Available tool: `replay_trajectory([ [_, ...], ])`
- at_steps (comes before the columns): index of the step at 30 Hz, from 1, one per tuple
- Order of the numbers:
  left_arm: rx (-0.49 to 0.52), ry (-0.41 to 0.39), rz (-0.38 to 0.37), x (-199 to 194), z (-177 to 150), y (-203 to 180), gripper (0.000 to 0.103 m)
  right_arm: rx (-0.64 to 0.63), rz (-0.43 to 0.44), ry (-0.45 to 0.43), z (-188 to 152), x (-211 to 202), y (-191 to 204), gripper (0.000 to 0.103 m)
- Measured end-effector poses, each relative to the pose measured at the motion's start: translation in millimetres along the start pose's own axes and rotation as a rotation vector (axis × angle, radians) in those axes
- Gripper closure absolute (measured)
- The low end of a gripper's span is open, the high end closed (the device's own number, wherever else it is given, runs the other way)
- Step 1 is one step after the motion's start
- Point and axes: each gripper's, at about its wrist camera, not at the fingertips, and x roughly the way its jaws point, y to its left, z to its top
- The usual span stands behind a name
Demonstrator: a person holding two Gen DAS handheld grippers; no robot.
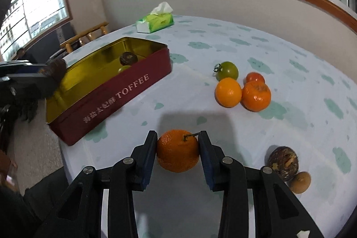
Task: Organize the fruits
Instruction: 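Lower the dark brown fruit into the tray and open the left gripper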
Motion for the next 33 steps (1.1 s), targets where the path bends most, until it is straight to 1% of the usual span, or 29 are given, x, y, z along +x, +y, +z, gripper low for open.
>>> replay_trajectory([
  [9,-0.044,-0.019,0.097,2,-4,36,0.067,0.037,-0.029,-0.007,0,7,-2,0.068],
  [12,-0.034,-0.03,0.155,8,-6,44,0.067,0.046,-0.03,-0.014,-2,6,-3,0.068],
  [18,-0.028,-0.027,0.229,21,-11,64,0.067,0.052,-0.03,-0.018,-4,5,-3,0.068],
  [24,-0.035,-0.013,0.278,34,-17,79,0.067,0.056,-0.029,-0.02,-4,7,-4,0.068],
  [33,-0.062,0.01,0.316,46,-21,101,0.067,0.057,-0.029,-0.021,-5,6,-4,0.068],
])
